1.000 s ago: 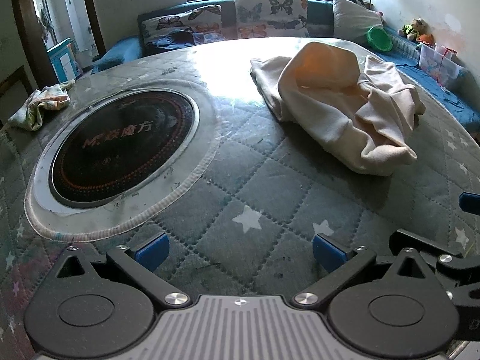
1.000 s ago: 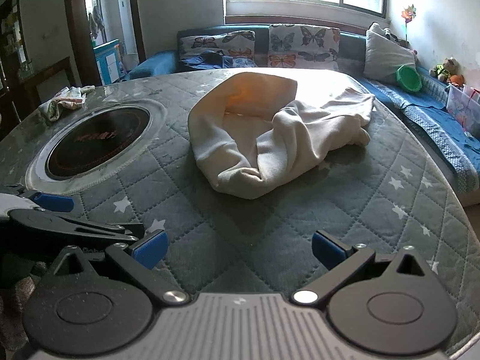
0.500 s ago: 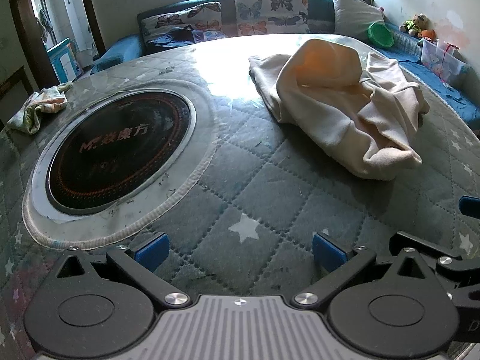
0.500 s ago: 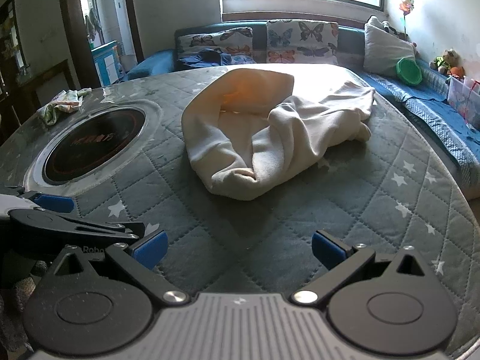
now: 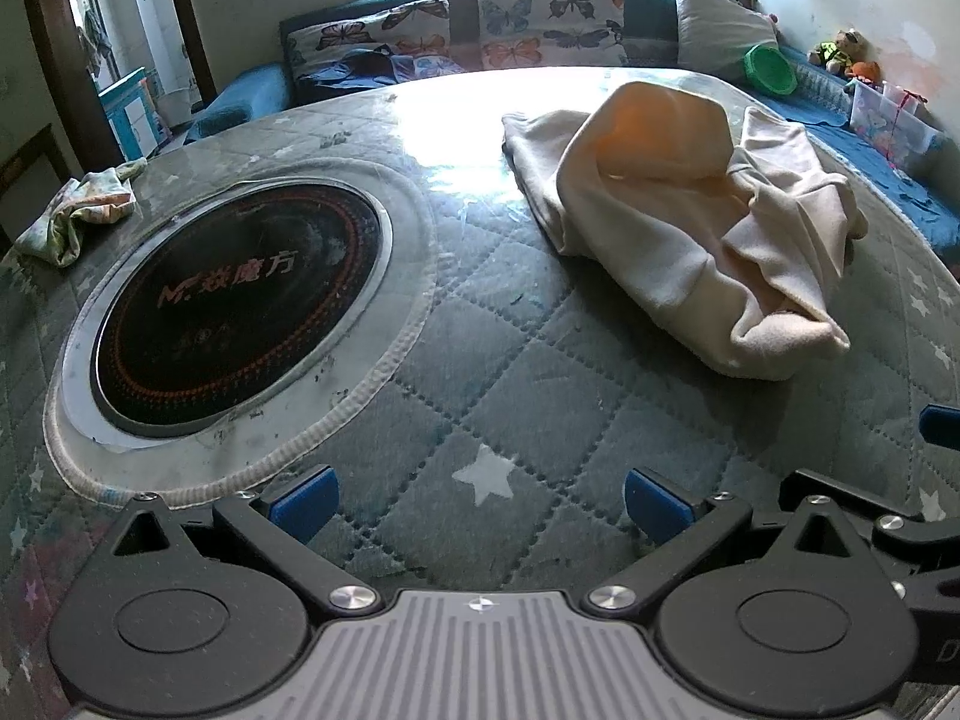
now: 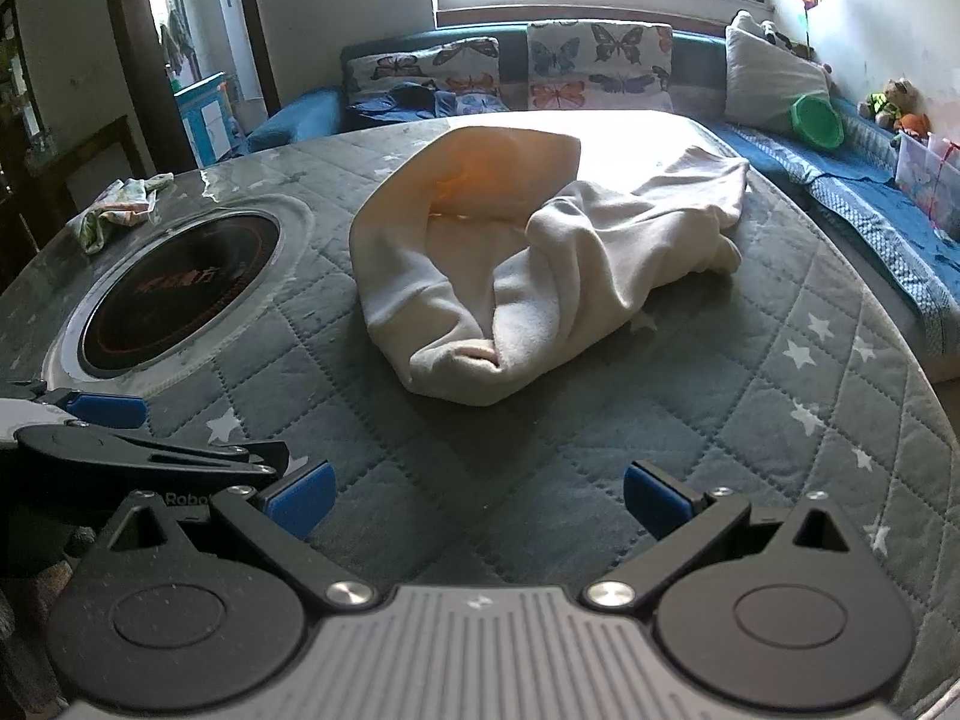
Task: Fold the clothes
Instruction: 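Move both open grippers toward the crumpled cream sweatshirt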
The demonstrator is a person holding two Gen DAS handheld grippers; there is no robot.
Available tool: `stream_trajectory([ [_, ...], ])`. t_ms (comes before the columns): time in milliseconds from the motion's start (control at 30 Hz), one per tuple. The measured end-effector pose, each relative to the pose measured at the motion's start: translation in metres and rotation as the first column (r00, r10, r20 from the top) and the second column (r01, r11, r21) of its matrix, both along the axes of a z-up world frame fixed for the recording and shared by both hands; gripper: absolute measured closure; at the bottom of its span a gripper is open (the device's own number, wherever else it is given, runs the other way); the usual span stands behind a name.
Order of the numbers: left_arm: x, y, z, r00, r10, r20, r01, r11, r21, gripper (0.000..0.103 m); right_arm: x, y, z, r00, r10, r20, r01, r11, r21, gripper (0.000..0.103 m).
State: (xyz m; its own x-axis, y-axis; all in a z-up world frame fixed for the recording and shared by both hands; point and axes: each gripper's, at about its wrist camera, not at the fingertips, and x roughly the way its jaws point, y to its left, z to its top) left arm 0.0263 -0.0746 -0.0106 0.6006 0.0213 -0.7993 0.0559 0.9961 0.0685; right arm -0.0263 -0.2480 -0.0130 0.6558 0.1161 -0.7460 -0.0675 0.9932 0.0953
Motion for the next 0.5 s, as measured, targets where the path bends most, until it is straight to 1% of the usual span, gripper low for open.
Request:
stream_trajectory([
  [67,0.001,0.0,0.002,1.0,0.0,0.001,0.0,1.0,-0.003,0.0,0.001,-0.001,0.001,1.0,-0.01,-0.007,0.01,1.0,0.004,0.0],
  [233,0.003,0.0,0.005,1.0,0.001,0.006,-0.001,1.0,-0.014,0.0,0.005,-0.005,0.004,0.999,-0.019,-0.036,0.021,0.999,0.047,0.0],
  [400,0.005,-0.001,0.01,1.0,0.001,0.013,-0.001,1.0,-0.026,0.0,0.008,-0.007,0.007,0.999,-0.023,-0.039,0.026,0.998,0.055,0.0],
  [500,0.006,-0.002,0.013,1.0,-0.003,0.019,0.004,1.0,-0.028,0.0,0.01,-0.011,0.01,0.999,-0.031,-0.045,0.034,0.997,0.076,0.0],
])
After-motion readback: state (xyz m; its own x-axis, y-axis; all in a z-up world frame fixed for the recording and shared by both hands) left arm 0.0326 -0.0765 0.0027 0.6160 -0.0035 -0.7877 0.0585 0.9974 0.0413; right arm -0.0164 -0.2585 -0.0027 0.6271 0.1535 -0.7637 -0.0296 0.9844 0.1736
